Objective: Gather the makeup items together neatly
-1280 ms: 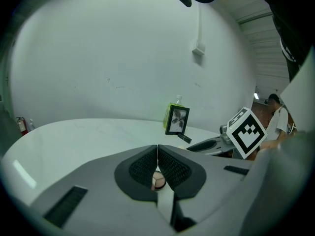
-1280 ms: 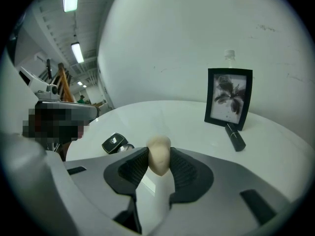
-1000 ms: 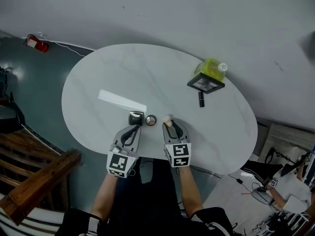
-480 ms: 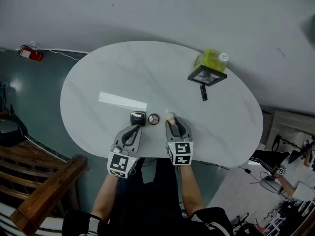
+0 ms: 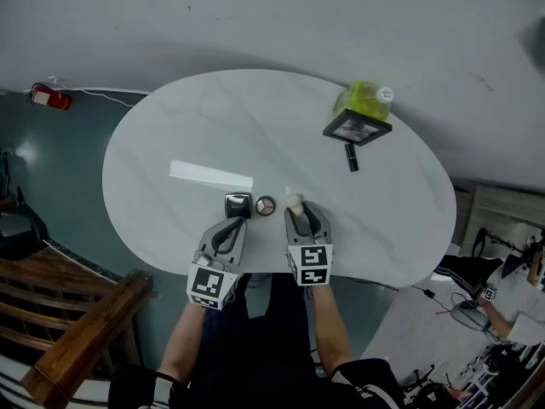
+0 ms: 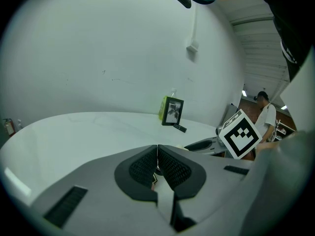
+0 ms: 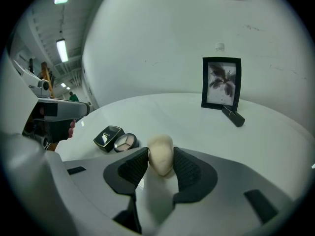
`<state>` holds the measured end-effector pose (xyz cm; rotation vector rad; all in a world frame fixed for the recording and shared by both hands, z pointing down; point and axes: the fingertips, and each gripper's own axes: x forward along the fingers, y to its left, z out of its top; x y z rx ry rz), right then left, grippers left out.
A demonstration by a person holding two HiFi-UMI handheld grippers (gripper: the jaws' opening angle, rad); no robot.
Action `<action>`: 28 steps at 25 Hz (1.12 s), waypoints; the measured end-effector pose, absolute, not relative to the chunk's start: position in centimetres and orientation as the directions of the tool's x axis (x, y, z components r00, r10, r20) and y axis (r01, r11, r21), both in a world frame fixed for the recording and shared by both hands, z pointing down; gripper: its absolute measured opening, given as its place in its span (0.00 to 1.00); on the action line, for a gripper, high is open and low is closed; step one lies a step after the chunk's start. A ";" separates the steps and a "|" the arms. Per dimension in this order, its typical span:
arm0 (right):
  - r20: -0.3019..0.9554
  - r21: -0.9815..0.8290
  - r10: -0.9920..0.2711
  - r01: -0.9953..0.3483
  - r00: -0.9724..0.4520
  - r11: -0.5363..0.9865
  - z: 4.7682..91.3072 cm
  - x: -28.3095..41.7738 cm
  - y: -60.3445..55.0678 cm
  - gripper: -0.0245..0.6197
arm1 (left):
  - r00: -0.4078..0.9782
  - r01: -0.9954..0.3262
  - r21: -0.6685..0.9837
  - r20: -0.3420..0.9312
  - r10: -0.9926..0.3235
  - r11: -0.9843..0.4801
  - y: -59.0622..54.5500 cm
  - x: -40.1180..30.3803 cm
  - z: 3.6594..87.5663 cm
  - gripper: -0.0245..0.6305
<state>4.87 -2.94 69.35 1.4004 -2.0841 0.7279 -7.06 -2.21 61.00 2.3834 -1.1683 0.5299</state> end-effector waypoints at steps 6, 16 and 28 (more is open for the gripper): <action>0.658 -0.149 -0.672 -0.933 -0.341 0.327 68.5 4.5 -3.0 0.34 | 0.573 -0.807 0.208 0.499 -0.650 -0.553 -1.8 -7.7 60.7 0.07; 0.591 -0.121 -0.731 -0.934 -0.340 0.337 63.4 5.1 -3.8 0.34 | 0.562 -0.817 0.179 0.454 -0.691 -0.547 -1.7 -8.1 57.5 0.07; 0.414 -0.035 -0.824 -0.911 -0.387 0.410 51.1 5.0 -4.7 0.33 | 0.547 -0.828 0.080 0.334 -0.768 -0.555 -2.3 -8.2 47.6 0.07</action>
